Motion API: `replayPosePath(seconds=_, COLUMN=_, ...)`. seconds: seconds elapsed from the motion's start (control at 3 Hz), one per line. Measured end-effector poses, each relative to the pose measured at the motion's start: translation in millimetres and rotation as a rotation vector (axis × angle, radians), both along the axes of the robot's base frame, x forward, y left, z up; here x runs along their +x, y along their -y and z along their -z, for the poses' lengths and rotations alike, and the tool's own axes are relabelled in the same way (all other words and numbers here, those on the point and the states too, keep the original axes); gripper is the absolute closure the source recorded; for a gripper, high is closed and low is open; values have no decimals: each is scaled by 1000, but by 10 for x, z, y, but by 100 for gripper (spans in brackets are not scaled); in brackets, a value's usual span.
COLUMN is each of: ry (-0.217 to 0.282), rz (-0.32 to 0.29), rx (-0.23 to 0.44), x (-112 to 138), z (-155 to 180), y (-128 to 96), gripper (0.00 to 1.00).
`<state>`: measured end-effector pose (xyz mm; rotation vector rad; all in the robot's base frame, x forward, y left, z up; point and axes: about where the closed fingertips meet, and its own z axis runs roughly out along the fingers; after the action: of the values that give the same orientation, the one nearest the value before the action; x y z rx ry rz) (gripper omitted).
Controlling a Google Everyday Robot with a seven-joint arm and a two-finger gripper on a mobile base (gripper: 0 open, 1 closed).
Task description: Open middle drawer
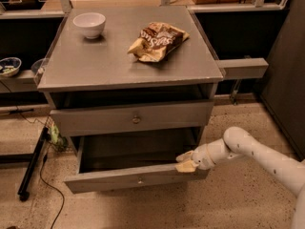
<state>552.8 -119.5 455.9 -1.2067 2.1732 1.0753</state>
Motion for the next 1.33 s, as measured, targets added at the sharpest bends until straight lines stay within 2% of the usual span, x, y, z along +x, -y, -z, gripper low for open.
replayPosePath(seconds=0.33, ry=0, rz=0, rx=0, x=21, z=-5, y=12, gripper=100)
replayPosePath(seconds=1.0, ry=-10, rz=-11, rx=52, x=-16, z=-7, y=18, gripper=100)
replayPosePath(seconds=1.33, ry=-10, rz=-12, rx=55, x=24, z=-8, y=39, gripper=100)
